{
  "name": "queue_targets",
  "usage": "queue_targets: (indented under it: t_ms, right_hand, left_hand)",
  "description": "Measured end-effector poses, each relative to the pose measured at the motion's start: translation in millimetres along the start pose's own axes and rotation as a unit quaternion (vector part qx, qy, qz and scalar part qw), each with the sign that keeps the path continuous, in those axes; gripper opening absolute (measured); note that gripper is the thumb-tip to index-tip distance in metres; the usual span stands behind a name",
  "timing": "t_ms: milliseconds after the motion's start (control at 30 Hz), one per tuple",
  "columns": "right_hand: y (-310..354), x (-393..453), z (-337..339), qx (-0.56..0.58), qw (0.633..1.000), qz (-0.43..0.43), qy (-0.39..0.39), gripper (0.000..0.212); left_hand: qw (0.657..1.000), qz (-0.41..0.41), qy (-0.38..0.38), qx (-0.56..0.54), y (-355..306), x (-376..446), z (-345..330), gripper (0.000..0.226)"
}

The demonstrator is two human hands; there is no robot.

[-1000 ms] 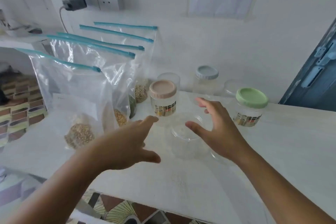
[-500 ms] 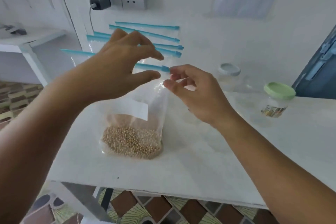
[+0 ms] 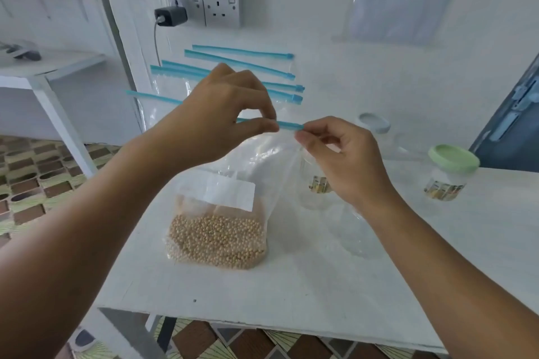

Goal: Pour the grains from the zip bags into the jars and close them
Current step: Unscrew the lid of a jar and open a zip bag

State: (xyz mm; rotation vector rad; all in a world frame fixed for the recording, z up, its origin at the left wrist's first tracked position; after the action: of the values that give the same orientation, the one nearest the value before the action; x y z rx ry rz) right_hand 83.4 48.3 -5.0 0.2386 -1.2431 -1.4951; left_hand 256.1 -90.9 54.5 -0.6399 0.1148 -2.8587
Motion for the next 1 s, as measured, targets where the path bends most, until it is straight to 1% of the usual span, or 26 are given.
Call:
queue_targets:
  t_ms: [133, 200, 267, 400, 467, 533, 633, 767, 867, 933, 1000]
  right_hand:
    - [6, 5, -6, -0.06, 0.998, 0.032, 0.01, 0.02]
    - [9, 8, -9, -0.084, 0.995, 0.052, 0.001, 0.017]
    - [5, 10, -8, -0.08, 0.996, 0.048, -0.009, 0.015]
    - [-7, 7, 2, -0.04, 0.998, 0.024, -0.03, 0.012]
    - [-4, 8, 1, -0.072, 0.997, 0.033, -0.023, 0.019]
    - [4, 13, -4, -0.127, 0.991, 0.048, -0.002, 0.025]
    - [12, 21, -8, -0.197, 0.978, 0.071, 0.012, 0.015]
    - [0, 18, 2, -0.177, 0.983, 0.044, -0.001, 0.009]
    - [-2, 14, 0, -0.208, 0.977, 0.046, -0.004, 0.018]
    - [6, 15, -10, -0.241, 0.968, 0.067, 0.018, 0.029]
    - [14, 18, -20, -0.272, 0.958, 0.08, 0.041, 0.031]
  left_hand:
    - [1.0, 0.013, -0.014, -0.004, 1, 0, 0, 0.046]
    - [1.0, 0.006, -0.012, 0.006, 0, 1, 0, 0.048]
    - [1.0, 0.002, -0.017, 0.02, 5, -3, 1, 0.048]
    - [0.999, 0.015, -0.041, 0.021, 24, -15, 2, 0.039]
    - [0.999, 0.015, -0.044, 0.012, 27, -16, -1, 0.038]
    - [0.999, 0.015, -0.04, 0.008, 23, -13, -4, 0.043]
    - [0.999, 0.01, -0.029, 0.015, 19, -9, -6, 0.047]
    - [0.998, 0.031, -0.05, 0.034, 37, -20, 0, 0.045]
    - [0.997, 0.046, -0.051, 0.025, 43, -25, -1, 0.044]
    - [0.998, 0.038, -0.044, 0.026, 36, -23, -5, 0.045]
    - [0.998, 0.034, -0.035, 0.038, 30, -19, -9, 0.049]
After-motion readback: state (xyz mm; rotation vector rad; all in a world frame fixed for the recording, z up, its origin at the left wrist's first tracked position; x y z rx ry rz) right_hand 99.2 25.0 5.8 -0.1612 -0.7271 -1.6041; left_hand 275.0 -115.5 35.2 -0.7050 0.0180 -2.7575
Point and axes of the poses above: each hand's wrist, its own x-axis towards the middle knuckle, its own z-axis out of the back of the hand, y = z × x, the point moved 1 cm from there along x, towards the middle knuckle, and after that the axes turned 10 degrees about y, right-handed, at the moved point
